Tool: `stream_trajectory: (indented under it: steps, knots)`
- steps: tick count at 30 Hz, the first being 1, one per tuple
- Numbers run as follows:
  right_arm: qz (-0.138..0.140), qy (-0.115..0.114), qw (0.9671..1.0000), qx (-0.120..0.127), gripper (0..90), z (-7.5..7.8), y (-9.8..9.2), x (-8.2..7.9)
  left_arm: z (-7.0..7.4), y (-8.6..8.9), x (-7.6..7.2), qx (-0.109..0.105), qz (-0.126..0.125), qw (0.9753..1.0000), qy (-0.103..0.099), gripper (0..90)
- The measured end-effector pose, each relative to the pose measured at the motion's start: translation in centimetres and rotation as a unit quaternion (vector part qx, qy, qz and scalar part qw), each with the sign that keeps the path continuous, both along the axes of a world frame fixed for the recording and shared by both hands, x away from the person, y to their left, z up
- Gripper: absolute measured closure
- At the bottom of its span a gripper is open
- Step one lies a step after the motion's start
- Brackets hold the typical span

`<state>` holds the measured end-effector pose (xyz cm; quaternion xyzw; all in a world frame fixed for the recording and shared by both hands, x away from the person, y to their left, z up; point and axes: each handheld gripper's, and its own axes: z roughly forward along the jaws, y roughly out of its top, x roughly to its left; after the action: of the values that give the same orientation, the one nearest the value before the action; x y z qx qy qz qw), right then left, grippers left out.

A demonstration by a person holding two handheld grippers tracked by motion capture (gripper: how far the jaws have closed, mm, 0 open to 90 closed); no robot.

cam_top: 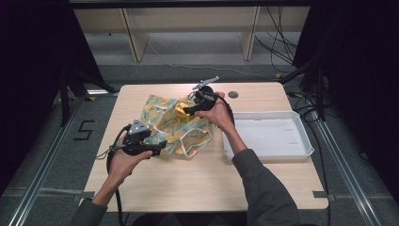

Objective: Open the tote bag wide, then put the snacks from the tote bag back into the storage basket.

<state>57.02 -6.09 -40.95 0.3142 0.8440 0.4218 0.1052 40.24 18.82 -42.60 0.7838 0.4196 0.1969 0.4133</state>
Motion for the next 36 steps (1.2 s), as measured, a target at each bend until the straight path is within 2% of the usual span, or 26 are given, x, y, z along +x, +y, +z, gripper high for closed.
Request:
stream_trajectory:
  steps: [2, 5, 6, 7, 9, 11, 12, 14, 15, 16, 17, 18, 19, 20, 21, 22, 23, 25, 26, 28, 30, 31, 32, 33, 34, 36]
  knots:
    - [0.001, 0.009, 0.9999, -0.003, 31.5, 0.0, 0.1, 0.0, -0.5, 0.2, -0.6, -0.001, 0.005, 1.0, 0.002, 22.3]
    - [0.009, 0.005, 0.9999, 0.001, 30.6, -0.1, 0.4, 0.0, -1.3, 0.5, -1.6, 0.005, -0.004, 0.9999, 0.011, 21.6]
    - [0.008, 0.003, 1.0, -0.003, 30.5, -0.2, 0.5, -0.1, -1.8, 0.4, -2.0, -0.006, 0.001, 0.9999, 0.011, 21.5]
    - [0.013, 0.01, 0.9998, -0.009, 30.3, -0.1, 0.6, -0.2, -2.0, 0.5, -2.3, 0.003, -0.003, 0.9999, 0.015, 21.4]
    - [0.011, 0.012, 0.9998, -0.006, 29.9, -0.3, 0.9, -0.2, -2.4, 0.4, -3.1, 0.004, -0.01, 0.9998, 0.017, 21.4]
    - [0.01, 0.001, 0.9999, -0.005, 29.4, -0.5, 1.2, -0.1, -2.6, 0.4, -3.7, 0.012, -0.015, 0.9997, 0.016, 21.4]
    - [0.013, 0.015, 0.9997, -0.013, 29.2, -0.4, 1.2, -0.1, -2.8, 0.3, -4.1, 0.01, -0.013, 0.9998, 0.014, 21.2]
    - [0.013, 0.015, 0.9997, -0.013, 28.3, -0.6, 1.4, -0.1, -3.3, 0.2, -4.8, 0.019, -0.023, 0.9995, 0.014, 21.1]
    - [0.011, 0.008, 0.9998, -0.015, 27.9, -0.8, 1.6, -0.1, -3.6, 0.2, -5.1, 0.024, -0.027, 0.9992, 0.018, 21.1]
    - [0.016, 0.008, 0.9995, -0.028, 27.7, -0.8, 1.6, -0.1, -3.8, 0.3, -5.4, 0.025, -0.028, 0.9991, 0.019, 21.1]
    - [0.013, 0.016, 0.9996, -0.021, 27.2, -0.9, 1.8, -0.2, -4.1, 0.2, -5.8, 0.021, -0.024, 0.9993, 0.018, 21.1]
    - [0.013, 0.016, 0.9992, -0.034, 26.6, -0.8, 1.9, -0.2, -4.3, 0.3, -6.0, 0.027, -0.028, 0.999, 0.019, 21.1]
    - [0.004, 0.014, 0.9996, -0.024, 26.5, -1.1, 2.1, -0.2, -4.5, 0.3, -6.3, 0.023, -0.027, 0.9992, 0.018, 21.1]
    - [0.012, 0.014, 0.9991, -0.039, 26.6, -1.0, 2.0, -0.1, -4.7, 0.4, -6.6, 0.026, -0.03, 0.999, 0.021, 21.1]
    - [0.012, 0.014, 0.999, -0.041, 26.5, -1.1, 2.1, 0.0, -5.0, 0.5, -6.9, 0.03, -0.031, 0.9988, 0.023, 21.1]
    - [0.01, 0.011, 0.999, -0.043, 26.5, -1.3, 2.1, 0.1, -5.2, 0.6, -7.1, 0.028, -0.034, 0.9988, 0.023, 21.1]
    - [0.005, 0.022, 0.9992, -0.033, 26.5, -1.4, 2.3, 0.0, -5.3, 0.6, -7.3, 0.022, -0.024, 0.9991, 0.028, 21.1]
    - [0.013, 0.017, 0.9988, -0.045, 26.5, -1.4, 2.3, 0.2, -5.5, 0.8, -7.7, 0.031, -0.024, 0.9988, 0.029, 21.2]
    - [0.011, 0.025, 0.9989, -0.038, 26.6, -1.6, 2.4, 0.2, -5.6, 1.0, -7.8, 0.035, -0.03, 0.9986, 0.025, 21.3]
    - [0.008, 0.019, 0.9991, -0.037, 26.7, -1.9, 2.5, 0.4, -5.9, 1.1, -8.0, 0.027, -0.026, 0.9988, 0.031, 21.3]
    - [0.006, 0.026, 0.9986, -0.045, 27.3, -1.9, 2.5, 0.5, -6.0, 1.2, -8.1, 0.025, -0.024, 0.9989, 0.032, 21.5]
    - [-0.002, 0.041, 0.9978, -0.051, 27.5, -1.9, 2.6, 0.4, -6.1, 1.2, -8.2, 0.026, -0.025, 0.9987, 0.036, 21.6]
    - [0.009, 0.028, 0.9982, -0.052, 27.6, -2.0, 2.6, 0.7, -6.4, 1.1, -8.2, 0.018, -0.017, 0.999, 0.037, 21.6]
    - [0.012, 0.026, 0.9984, -0.048, 27.9, -2.1, 2.7, 0.8, -6.4, 1.3, -8.2, 0.027, -0.023, 0.9987, 0.037, 21.6]
    - [0.009, 0.024, 0.9987, -0.044, 28.9, -2.3, 2.7, 0.8, -6.6, 1.2, -8.3, 0.023, -0.019, 0.999, 0.034, 21.6]
    - [0.018, 0.023, 0.998, -0.056, 30.3, -2.3, 2.7, 0.8, -6.6, 1.3, -8.4, 0.029, -0.024, 0.9985, 0.04, 21.6]
